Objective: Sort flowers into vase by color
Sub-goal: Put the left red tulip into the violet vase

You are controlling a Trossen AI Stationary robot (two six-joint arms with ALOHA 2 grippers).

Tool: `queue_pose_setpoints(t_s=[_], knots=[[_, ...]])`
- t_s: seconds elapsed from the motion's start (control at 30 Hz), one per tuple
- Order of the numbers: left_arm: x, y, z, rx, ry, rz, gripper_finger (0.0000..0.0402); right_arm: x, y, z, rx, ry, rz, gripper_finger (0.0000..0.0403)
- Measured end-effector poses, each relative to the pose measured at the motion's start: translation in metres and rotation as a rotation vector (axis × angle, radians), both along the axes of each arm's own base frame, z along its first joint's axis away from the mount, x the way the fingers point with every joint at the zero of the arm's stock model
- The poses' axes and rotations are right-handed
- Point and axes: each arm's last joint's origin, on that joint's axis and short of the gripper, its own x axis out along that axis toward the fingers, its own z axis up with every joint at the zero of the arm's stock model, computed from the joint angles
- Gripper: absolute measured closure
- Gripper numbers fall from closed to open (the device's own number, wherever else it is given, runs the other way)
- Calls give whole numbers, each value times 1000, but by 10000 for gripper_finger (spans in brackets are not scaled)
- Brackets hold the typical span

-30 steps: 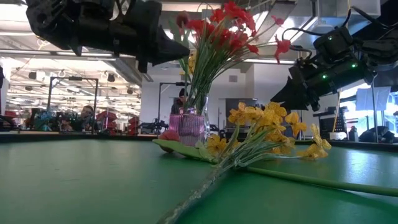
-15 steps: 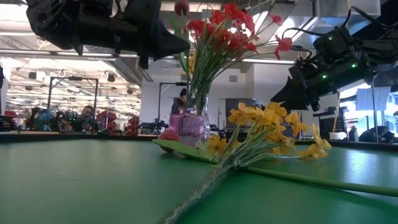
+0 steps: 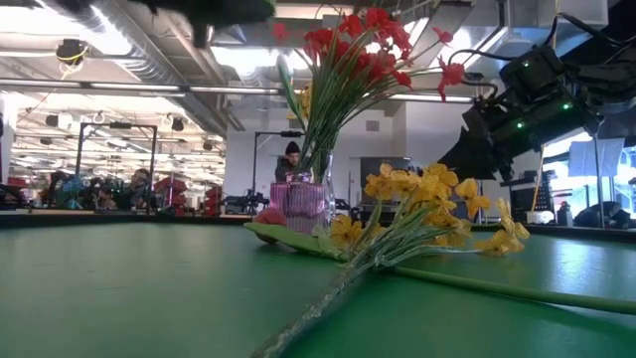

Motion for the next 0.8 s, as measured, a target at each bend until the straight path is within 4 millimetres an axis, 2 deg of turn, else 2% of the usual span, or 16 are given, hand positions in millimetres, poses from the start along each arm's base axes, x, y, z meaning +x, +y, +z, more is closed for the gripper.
queue_pose_setpoints(t_s=[0.17, 0.27, 0.37, 0.53, 0.67, 0.8], knots=[[-27, -18, 41, -94, 32, -2, 400, 0, 0, 0, -2, -3, 0, 146], [-39, -25, 50, -256, 122, -27, 401, 0, 0, 0, -2, -3, 0, 146], [-49, -30, 28, -479, 328, -3, 401, 0, 0, 1, -4, -5, 0, 146], [-56, -47, -30, -826, 668, 101, 401, 1, -1, 3, -22, -28, 0, 146], [-52, -66, -61, -910, 769, 66, 390, 1, -1, 4, -27, -35, 0, 146], [-47, -77, -75, -941, 853, 76, 356, 1, -1, 4, -26, -38, 0, 146]])
